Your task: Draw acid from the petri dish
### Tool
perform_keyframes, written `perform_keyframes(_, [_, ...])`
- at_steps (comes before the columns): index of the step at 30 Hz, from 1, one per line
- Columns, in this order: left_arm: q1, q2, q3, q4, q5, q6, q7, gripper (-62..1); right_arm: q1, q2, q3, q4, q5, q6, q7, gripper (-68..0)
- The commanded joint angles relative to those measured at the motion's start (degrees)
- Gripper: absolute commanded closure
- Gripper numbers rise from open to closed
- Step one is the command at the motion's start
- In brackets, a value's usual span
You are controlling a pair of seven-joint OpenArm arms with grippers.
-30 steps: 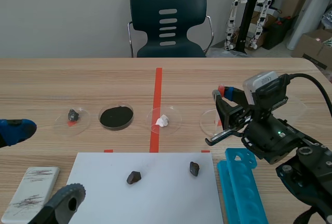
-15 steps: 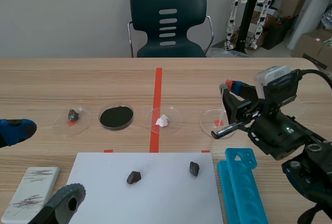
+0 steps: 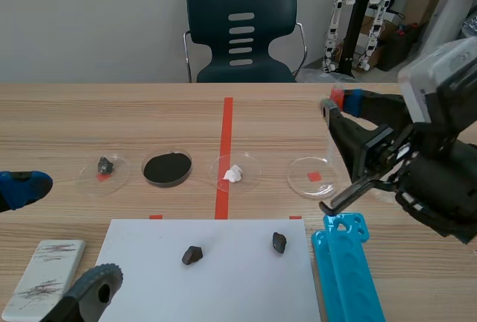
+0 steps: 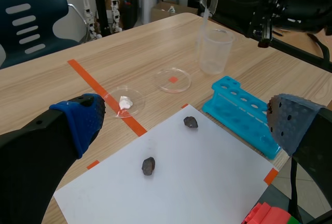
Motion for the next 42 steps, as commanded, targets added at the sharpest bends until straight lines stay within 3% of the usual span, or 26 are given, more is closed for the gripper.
perform_keyframes(1, [-0.07,0.13,0.07,1.31,-0.57,-0.11,-1.05,-62.3,-2.93,0.98,0.98,3.37,0.66,-1.01,-0.7,-10.2])
perform_keyframes(4, [-0.07,0.13,0.07,1.31,-0.57,-0.11,-1.05,-62.3,-9.46,1.79,2.16,9.92,0.63,-1.36,-3.06,-10.2])
perform_keyframes(12, [-0.07,0.13,0.07,1.31,-0.57,-0.11,-1.05,-62.3,-26.23,1.9,6.01,21.24,0.63,-1.36,-3.26,-10.2])
perform_keyframes(20, [-0.07,0.13,0.07,1.31,-0.57,-0.11,-1.05,-62.3,-38.18,1.9,8.48,25.09,0.68,-1.33,4.11,-10.2])
perform_keyframes(31, [-0.07,0.13,0.07,1.31,-0.57,-0.11,-1.05,-62.3,-43.23,1.88,9.16,25.14,1.03,-1.31,12.41,-10.2])
perform_keyframes(42, [-0.07,0.13,0.07,1.31,-0.57,-0.11,-1.05,-62.3,-43.21,1.9,9.16,25.14,1.03,-1.33,12.39,-10.2])
